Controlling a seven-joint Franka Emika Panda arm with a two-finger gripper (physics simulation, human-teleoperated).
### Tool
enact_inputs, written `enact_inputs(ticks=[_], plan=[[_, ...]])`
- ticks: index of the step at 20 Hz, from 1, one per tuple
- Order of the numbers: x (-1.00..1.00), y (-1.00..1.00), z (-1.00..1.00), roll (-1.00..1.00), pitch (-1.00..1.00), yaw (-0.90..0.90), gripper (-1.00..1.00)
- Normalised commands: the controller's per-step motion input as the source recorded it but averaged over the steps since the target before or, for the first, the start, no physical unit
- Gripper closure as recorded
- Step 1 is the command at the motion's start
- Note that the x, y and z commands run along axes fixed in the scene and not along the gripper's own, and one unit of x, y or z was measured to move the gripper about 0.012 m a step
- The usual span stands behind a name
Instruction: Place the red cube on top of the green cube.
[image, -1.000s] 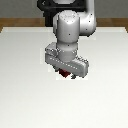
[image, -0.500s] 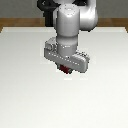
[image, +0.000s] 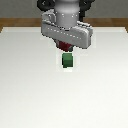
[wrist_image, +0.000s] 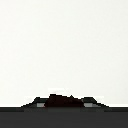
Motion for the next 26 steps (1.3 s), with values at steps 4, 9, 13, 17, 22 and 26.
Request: enact_inputs(ticks=[4,9,13,17,22,26], plan=[[-0.50,0.25,0.00,0.00,0.00,0.00,1.00],[-0.20,0.20,0.00,0.00,0.00,0.00,1.00],[-0.25,0.00,0.00,0.00,0.00,0.00,1.00],[-0.25,0.00,0.00,0.00,0.00,0.00,1.00],[-0.20,0.00,0.00,0.00,0.00,0.00,1.00],[0.25,0.00,0.00,0.00,0.00,0.00,1.00]])
